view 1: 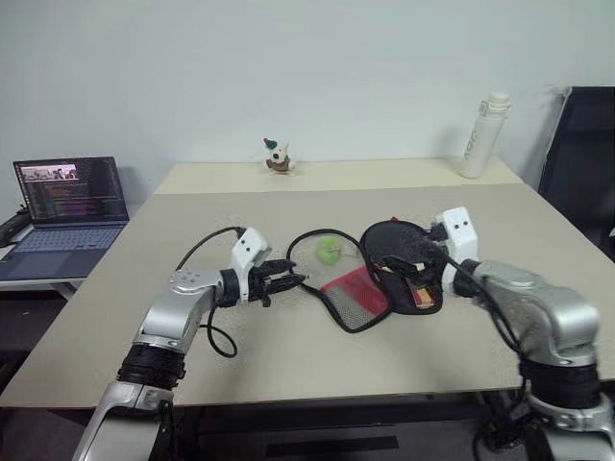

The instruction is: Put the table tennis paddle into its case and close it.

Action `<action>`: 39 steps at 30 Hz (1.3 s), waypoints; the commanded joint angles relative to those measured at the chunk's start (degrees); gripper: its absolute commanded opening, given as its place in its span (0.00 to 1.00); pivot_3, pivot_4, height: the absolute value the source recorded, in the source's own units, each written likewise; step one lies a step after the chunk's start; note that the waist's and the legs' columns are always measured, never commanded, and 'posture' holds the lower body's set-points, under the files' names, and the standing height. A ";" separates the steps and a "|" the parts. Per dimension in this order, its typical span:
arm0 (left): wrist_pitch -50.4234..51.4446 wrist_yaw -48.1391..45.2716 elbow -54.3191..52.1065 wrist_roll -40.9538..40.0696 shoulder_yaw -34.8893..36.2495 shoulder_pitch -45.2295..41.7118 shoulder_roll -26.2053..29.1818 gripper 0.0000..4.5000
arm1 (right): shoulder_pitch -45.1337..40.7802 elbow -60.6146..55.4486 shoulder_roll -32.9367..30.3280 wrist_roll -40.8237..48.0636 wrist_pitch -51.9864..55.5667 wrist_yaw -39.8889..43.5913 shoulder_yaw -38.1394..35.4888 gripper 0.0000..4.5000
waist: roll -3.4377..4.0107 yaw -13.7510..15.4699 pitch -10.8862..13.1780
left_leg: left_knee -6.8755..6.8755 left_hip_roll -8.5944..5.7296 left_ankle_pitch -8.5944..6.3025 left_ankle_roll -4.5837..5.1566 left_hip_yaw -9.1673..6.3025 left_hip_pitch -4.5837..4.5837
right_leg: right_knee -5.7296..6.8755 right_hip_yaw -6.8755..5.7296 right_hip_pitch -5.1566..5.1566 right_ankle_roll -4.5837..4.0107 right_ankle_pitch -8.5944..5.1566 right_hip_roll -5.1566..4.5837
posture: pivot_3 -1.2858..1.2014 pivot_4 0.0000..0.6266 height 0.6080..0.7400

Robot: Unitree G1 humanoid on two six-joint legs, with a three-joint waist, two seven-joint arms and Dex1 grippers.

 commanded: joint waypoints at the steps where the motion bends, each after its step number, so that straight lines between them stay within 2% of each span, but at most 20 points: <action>1: -3.67 0.82 3.36 2.24 0.41 -2.57 -0.16 0.26 | -0.62 -2.96 -3.00 3.70 -1.50 4.60 -1.06 0.94 | -0.05 0.01 0.02 | 0.00 0.00 0.00 0.00 0.00 0.00 | -0.01 0.00 0.00 0.00 0.00 0.00 | 0.52 0.24 1.00; 4: -6.54 3.21 9.73 6.73 -1.87 -3.87 -0.94 0.01 | -0.41 -3.63 -6.55 4.57 -3.04 7.63 -0.77 0.94 | -0.08 0.45 0.03 | 0.02 -0.03 0.00 0.00 0.02 -0.01 | -0.01 0.01 0.00 0.00 0.00 -0.02 | 0.52 0.24 1.00; 11: -11.05 7.87 20.55 12.17 -3.55 -7.28 -5.05 0.01 | 0.93 -3.60 -7.96 5.22 -4.71 7.89 -0.57 0.94 | -0.25 0.99 0.10 | 0.01 -0.02 0.00 0.00 0.01 -0.04 | -0.07 0.00 0.01 0.00 0.00 -0.03 | 0.52 0.24 1.00; 18: -15.83 10.86 31.05 13.04 -2.94 -12.37 -11.61 0.01 | 2.60 -4.07 -8.61 5.29 -6.10 8.17 -0.37 0.94 | -0.31 1.32 0.08 | 0.10 -0.08 0.00 0.00 0.00 -0.05 | -0.06 -0.02 0.05 0.08 0.04 -0.08 | 0.52 0.24 1.00; 27: -18.66 9.79 34.39 12.03 -1.36 -19.46 -18.88 0.01 | 5.53 -4.21 -11.91 5.18 -7.10 8.74 -2.46 0.94 | -0.48 1.67 0.17 | 0.12 -0.11 0.00 0.00 -0.05 -0.23 | -0.23 -0.10 0.03 0.15 0.09 -0.10 | 0.52 0.24 1.00; 32: -18.02 9.00 35.27 9.42 1.01 -27.08 -23.33 0.01 | 6.76 -3.03 -14.68 5.66 -4.71 7.44 -6.16 0.94 | -0.56 1.76 0.24 | 0.14 -0.12 0.00 -0.01 -0.13 -0.42 | -0.27 -0.20 -0.08 0.16 0.09 -0.10 | 0.52 0.24 1.00; 39: -22.32 14.89 45.72 9.60 3.70 -38.83 -32.52 0.01 | 5.91 1.87 -17.85 2.62 -4.71 3.73 -8.93 0.94 | -0.59 1.86 0.25 | 0.17 -0.15 0.00 0.00 -0.19 -0.52 | -0.43 -0.33 -0.08 0.19 0.09 -0.13 | 0.52 0.24 1.00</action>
